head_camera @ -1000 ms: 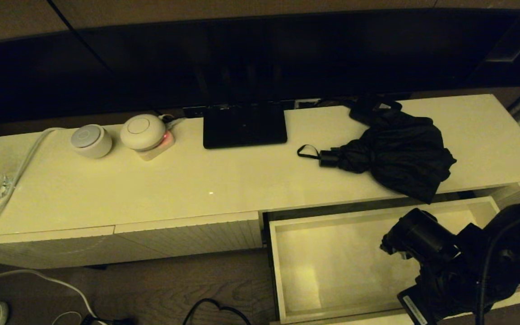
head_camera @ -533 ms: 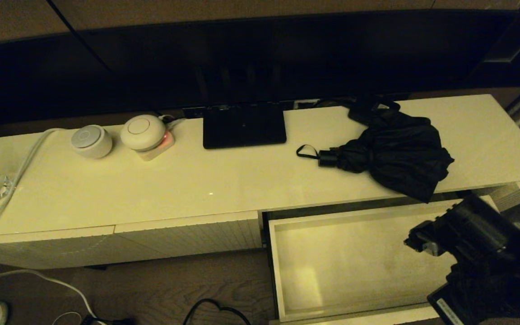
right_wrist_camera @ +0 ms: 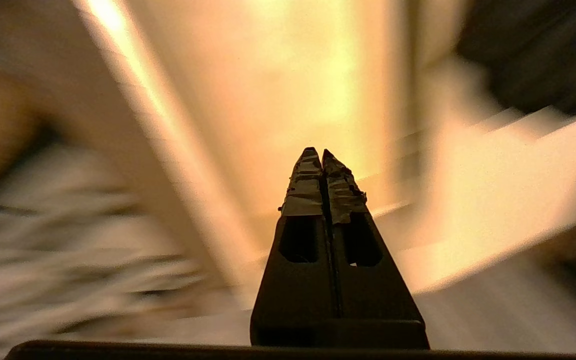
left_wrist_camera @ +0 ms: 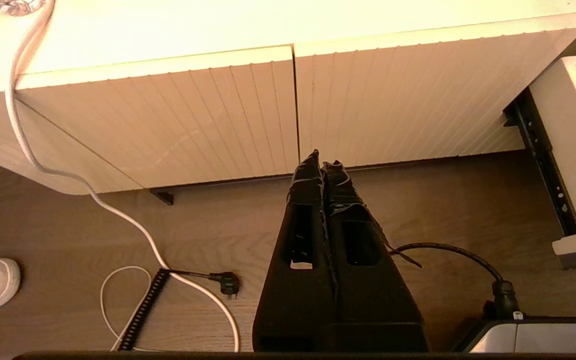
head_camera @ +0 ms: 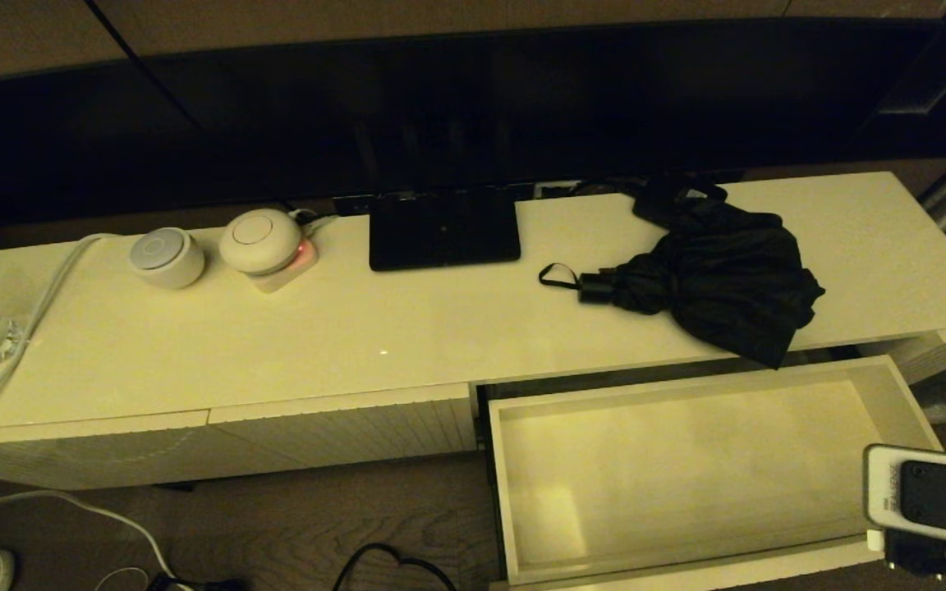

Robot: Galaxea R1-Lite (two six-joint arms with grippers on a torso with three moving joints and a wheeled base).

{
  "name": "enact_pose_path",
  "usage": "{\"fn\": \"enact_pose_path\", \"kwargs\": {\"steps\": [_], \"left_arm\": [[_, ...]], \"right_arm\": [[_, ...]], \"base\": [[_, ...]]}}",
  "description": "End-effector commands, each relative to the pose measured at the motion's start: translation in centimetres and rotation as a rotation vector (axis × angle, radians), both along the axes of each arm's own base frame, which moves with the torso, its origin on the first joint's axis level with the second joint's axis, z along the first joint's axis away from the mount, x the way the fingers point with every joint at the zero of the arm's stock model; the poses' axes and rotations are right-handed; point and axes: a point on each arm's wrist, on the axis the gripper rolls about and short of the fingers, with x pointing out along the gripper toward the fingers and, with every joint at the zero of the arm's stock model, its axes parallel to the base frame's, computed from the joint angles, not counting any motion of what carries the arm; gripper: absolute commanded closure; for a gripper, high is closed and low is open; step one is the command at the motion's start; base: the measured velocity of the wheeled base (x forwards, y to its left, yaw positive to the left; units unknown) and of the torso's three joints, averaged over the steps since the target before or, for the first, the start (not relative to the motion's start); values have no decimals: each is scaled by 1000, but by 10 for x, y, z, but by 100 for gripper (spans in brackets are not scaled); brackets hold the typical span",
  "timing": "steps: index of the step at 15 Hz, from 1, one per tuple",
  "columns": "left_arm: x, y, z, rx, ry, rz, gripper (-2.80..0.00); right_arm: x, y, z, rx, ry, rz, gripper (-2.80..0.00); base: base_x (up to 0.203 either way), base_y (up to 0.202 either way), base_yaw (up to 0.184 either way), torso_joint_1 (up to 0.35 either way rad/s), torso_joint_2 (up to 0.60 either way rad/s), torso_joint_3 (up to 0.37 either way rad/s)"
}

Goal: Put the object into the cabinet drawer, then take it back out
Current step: Put the umbrella in the drawer

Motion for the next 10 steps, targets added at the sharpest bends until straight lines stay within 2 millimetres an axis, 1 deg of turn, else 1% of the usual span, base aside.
{"fn": "enact_pose_path", "kwargs": {"steps": [1, 3, 5, 10], "left_arm": [[0, 0, -1, 0, 3, 0, 0], [0, 0, -1, 0, 4, 1, 0], [0, 0, -1, 0, 3, 1, 0], [0, 0, -1, 0, 3, 1, 0]], "right_arm": [[10, 5, 8, -241, -110, 219, 0], [31, 17, 3, -238, -148, 256, 0], [46, 27, 1, -250, -188, 314, 0], [73, 43, -6, -299, -232, 427, 0]], "base": [[0, 0, 0, 0, 0, 0], [0, 0, 0, 0, 0, 0], [0, 0, 0, 0, 0, 0], [0, 0, 0, 0, 0, 0]]}}
